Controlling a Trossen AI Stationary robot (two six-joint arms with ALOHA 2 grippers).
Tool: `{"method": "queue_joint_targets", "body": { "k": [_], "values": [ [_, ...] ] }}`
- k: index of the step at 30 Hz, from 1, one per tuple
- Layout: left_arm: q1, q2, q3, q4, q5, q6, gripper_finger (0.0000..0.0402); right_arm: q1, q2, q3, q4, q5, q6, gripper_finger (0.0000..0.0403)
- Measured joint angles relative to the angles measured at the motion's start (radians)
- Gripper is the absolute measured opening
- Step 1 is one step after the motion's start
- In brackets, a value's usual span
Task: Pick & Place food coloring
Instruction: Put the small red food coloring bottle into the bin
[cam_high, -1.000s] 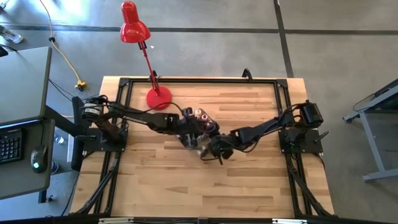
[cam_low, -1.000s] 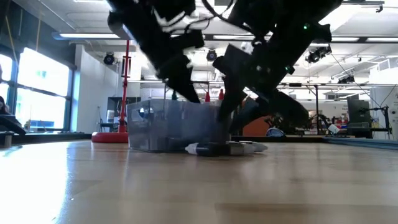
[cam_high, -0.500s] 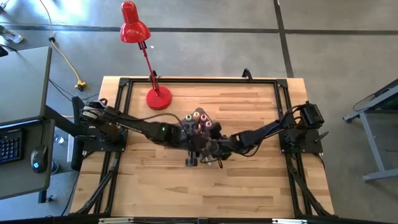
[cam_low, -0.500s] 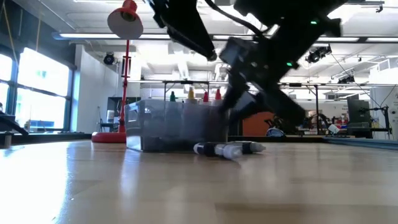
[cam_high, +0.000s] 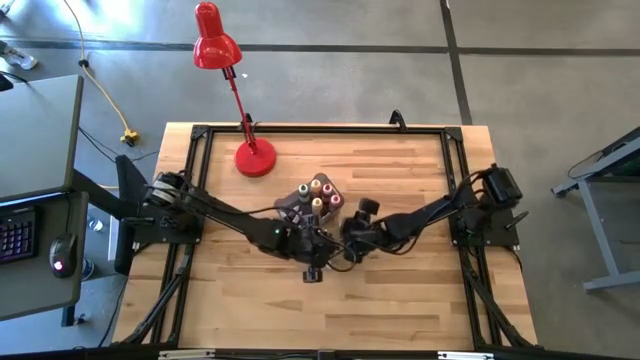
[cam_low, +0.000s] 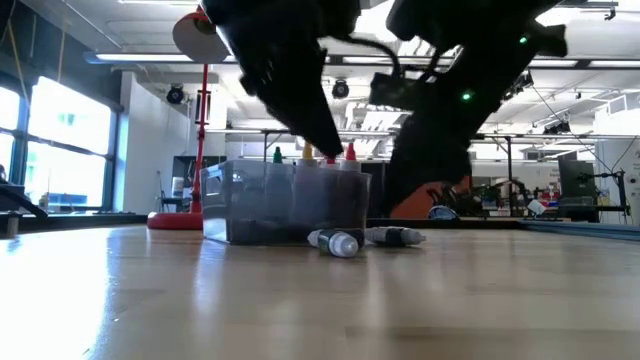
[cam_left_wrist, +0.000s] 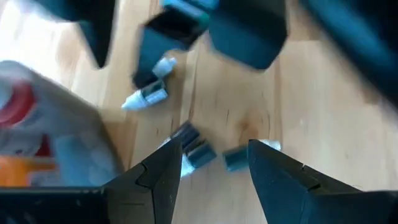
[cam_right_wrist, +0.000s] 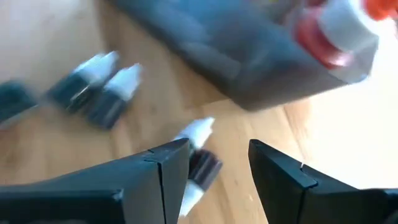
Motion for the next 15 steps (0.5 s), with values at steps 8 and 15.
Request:
{"method": "queue_joint_targets", "body": {
  "k": [8, 15],
  "values": [
    [0.000, 0.049, -0.002, -0.009, 0.067, -0.003, 0.0179, -0.055, 0.011, 0.000, -0.015, -0.109, 0.114, 0.0161],
    [0.000, 0.069, -0.002, -0.007, 0.088, 0.000, 0.0179, -0.067, 0.059, 0.000, -0.062, -0.131, 0.133, 0.0161]
  ]
}}
